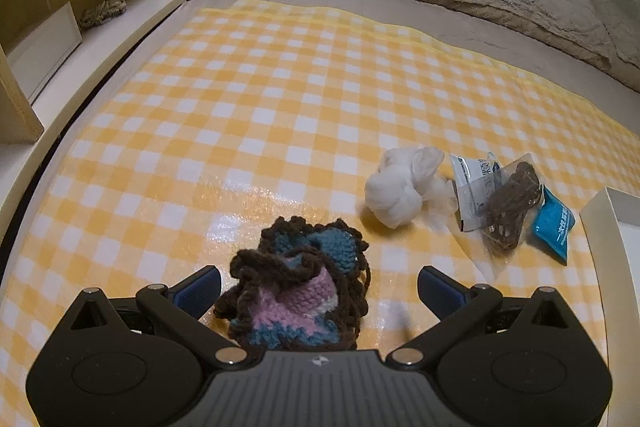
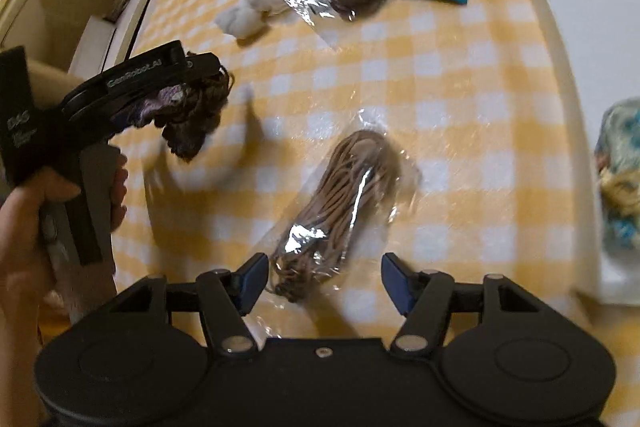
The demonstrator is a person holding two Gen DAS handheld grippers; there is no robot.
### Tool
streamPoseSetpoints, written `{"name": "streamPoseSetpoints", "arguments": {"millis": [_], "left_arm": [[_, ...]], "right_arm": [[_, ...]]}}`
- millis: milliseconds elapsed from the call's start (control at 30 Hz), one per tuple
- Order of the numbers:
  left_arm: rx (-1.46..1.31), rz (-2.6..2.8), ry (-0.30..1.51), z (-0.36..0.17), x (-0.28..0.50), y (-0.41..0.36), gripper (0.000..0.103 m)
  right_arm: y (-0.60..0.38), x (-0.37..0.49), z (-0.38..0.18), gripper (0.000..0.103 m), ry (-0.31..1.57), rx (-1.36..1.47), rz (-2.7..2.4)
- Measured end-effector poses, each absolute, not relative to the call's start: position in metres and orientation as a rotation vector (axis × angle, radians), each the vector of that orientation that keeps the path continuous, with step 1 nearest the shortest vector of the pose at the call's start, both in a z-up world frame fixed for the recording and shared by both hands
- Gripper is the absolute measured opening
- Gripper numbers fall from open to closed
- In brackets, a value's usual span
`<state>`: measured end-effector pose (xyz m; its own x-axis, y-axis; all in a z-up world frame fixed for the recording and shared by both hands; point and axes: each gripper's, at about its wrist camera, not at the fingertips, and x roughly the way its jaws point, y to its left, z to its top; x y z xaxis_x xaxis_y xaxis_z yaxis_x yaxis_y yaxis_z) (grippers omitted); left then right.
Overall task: Organize soft objects
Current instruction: 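Grasp crocheted pouch with left tool while right tool grasps brown cord bag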
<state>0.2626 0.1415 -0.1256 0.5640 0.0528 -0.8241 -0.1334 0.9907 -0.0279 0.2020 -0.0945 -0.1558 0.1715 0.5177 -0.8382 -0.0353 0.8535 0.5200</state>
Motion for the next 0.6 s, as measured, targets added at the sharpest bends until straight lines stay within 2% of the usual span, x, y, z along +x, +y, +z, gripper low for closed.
{"name": "streamPoseSetpoints", "arguments": {"millis": [133, 167, 267, 467, 600], "left_arm": [[-0.108, 0.110, 0.970, -0.127, 0.264, 0.144, 0.100], [-0.111, 0.111, 0.971, -0.127, 0.264, 0.144, 0.097], [-0.114, 0.116, 0.979, -0.128, 0.265, 0.146, 0.087], [-0.103, 0.085, 1.036, -0.134, 0.264, 0.147, 0.061], [-0.064, 0.061, 1.028, -0.130, 0.260, 0.142, 0.051]], "right_arm": [[-0.089, 0.207, -0.156, 0.051, 1.312, 0.416, 0.390], [-0.089, 0.209, -0.155, 0.044, 1.308, 0.408, 0.389], [-0.091, 0.212, -0.153, 0.029, 1.298, 0.354, 0.398], [-0.097, 0.211, -0.140, 0.018, 1.232, 0.279, 0.447], [-0.098, 0.211, -0.131, 0.012, 1.193, 0.249, 0.469]]}}
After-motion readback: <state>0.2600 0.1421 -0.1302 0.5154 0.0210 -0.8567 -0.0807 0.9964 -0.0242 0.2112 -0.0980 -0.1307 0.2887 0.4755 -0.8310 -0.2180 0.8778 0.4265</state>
